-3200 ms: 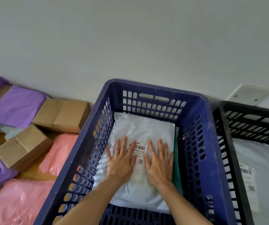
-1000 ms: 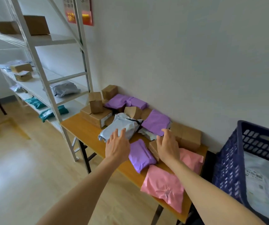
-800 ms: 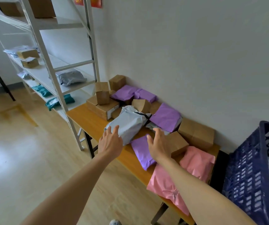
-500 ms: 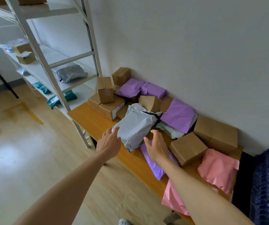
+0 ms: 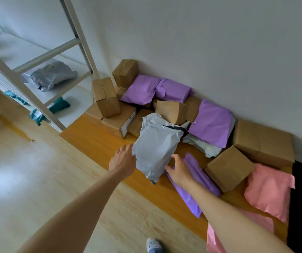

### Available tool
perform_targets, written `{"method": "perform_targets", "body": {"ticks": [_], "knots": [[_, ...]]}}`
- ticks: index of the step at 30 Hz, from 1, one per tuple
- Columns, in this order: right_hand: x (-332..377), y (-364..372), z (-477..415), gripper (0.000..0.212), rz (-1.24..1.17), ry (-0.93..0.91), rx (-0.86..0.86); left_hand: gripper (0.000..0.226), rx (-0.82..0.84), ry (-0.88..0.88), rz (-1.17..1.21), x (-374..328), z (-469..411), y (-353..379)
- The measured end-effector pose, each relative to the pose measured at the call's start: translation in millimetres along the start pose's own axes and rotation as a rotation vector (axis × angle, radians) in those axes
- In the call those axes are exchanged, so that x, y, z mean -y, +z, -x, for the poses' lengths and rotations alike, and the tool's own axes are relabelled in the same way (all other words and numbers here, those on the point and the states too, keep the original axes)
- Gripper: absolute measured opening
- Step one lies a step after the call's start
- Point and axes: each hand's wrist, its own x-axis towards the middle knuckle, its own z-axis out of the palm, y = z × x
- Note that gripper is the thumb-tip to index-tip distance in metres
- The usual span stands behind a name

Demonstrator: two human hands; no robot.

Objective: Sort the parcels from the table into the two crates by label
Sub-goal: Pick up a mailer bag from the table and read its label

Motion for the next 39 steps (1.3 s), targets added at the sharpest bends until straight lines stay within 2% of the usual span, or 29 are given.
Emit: {"method": "perform_targets", "body": {"ticks": [5,9,11,17,20,28,33,36,39], "knots": [[12.1,6.6,-17.5,0.053,-0.164,0.151,0.001,0.053,0.151,0.047,-0.071,5.6,-41.2,-3.0],[21.8,27.8,-24.9,0.049,-0.318,0.250,-0.062,0.032,0.281,0.105,-0.068,17.8,-74.5,-2.7],[27.5,36.3,-25.5,0.049,-0.381,0.295,-0.109,0.029,0.328,0.171,-0.056,24.2,-87.8,-3.2],[41.8,54.4,-25.6,0.048,-0.470,0.393,-0.215,0.037,0.460,0.227,0.181,42.5,-108.0,-0.5],[52.0,63.8,-25.6,0.050,-0.542,0.418,-0.292,0.039,0.502,0.248,0.240,48.7,-108.5,-3.4],[73.8,72.5,-15.3,0.038,-0.637,0.427,-0.413,0.043,0.553,0.341,0.343,56.9,-106.9,-26.1],[87.1,68.0,-4.1,0.036,-0.580,0.416,-0.497,0.056,0.635,0.349,0.498,54.3,-100.5,-46.4],[101.1,62.0,7.1,0.040,-0.571,0.413,-0.556,0.061,0.681,0.434,0.461,50.6,-94.9,-64.6],[112.9,55.0,17.4,0.036,-0.612,0.399,-0.621,0.056,0.643,0.520,0.408,47.0,-94.8,-81.8]]}}
